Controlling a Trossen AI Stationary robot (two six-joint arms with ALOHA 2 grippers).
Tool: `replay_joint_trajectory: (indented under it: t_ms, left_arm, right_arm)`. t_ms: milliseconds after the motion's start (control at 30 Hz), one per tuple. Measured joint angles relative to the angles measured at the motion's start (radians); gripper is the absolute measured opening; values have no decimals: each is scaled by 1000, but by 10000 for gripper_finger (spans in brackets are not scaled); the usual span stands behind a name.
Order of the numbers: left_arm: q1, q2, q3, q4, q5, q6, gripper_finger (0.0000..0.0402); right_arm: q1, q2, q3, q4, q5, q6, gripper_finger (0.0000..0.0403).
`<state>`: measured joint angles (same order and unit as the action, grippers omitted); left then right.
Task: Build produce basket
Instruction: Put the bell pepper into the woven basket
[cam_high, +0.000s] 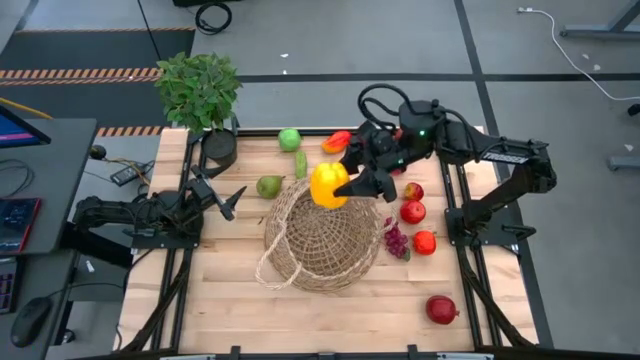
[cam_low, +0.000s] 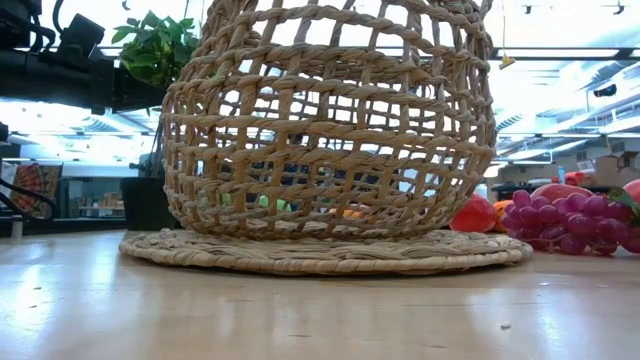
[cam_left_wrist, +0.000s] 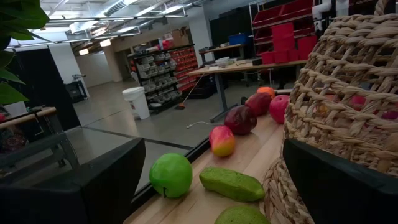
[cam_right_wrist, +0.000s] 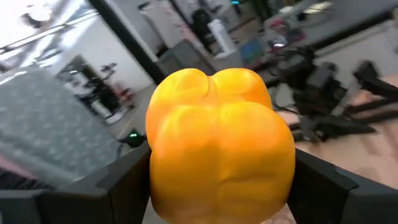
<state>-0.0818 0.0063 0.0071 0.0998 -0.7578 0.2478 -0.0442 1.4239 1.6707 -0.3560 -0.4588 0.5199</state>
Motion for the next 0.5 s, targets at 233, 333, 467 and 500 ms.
replay_joint_trajectory:
  t_ms: [233,333,467,500]
  left_arm:
    - [0,0,0,0,0,0,388]
    - [0,0,0,0,0,0,388]
    - [0,0,0,0,0,0,388]
    - [0,0,0,0,0,0,388]
  right_arm:
    - [-47,0,0,57,-117,11,310]
    - [-64,0,0,55,-146,57,310]
    - [-70,0,0,58,-184,106,310]
    - [-70,0,0,64,-196,114,310]
